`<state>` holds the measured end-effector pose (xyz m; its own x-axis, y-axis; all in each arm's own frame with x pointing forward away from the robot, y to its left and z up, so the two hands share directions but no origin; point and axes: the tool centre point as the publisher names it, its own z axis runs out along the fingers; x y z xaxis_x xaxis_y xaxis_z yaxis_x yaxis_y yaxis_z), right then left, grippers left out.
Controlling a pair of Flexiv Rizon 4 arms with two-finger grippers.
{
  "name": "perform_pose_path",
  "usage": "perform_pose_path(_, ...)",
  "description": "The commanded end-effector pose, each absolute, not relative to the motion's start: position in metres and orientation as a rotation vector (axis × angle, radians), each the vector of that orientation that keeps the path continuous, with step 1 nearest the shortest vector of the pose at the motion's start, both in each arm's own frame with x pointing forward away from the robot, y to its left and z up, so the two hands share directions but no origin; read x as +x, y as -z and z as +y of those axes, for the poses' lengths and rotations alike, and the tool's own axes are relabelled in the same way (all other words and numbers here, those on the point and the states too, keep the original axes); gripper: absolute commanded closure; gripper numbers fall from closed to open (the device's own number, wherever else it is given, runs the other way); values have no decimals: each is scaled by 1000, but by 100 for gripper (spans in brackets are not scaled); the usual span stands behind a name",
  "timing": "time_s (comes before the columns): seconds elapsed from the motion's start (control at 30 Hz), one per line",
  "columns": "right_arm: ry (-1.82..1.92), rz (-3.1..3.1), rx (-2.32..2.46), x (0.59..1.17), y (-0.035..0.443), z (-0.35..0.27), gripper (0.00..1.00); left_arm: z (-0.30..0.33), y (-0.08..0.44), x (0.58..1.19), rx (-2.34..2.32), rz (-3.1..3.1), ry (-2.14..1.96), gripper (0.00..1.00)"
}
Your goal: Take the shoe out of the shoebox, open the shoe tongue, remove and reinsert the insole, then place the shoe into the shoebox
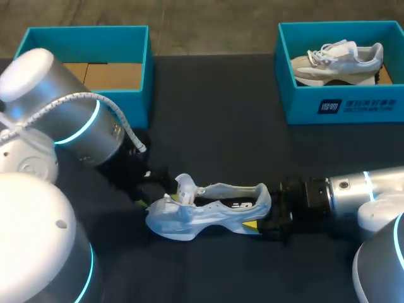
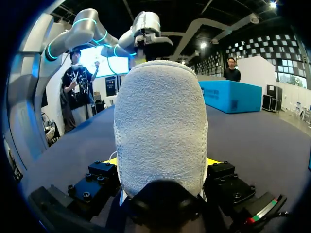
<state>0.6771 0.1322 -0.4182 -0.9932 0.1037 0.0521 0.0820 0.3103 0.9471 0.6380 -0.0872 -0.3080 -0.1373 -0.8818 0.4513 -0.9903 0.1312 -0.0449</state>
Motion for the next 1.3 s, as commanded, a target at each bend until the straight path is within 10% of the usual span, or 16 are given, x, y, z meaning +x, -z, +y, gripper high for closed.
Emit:
perform_pose_path(0.03,-1822,2528,180,676,418,133,100,-83,271,634,1844,-2169,-467,21)
perform_pose_path(0.33,-1822,2528,180,676,418,133,100,-108,228,656,1574,-2479,-339,37)
perform_pose_path(0.4,-1822,2528,180,676,418,133,100,-116,221,658,1497,-2563,-301,58)
perform_pose_path(0.47,-1822,2528,180,676,418,133,100,-124,216,658,1365,-2664,-254,100)
perform_pose_path(0.77,-1822,2528,180,676,418,133,100,-162,213,649,606,-2970,-21,100)
perform_pose_path(1.3,-1822,2528,180,676,418,133,100,-164,214,648,581,-2982,-4,100)
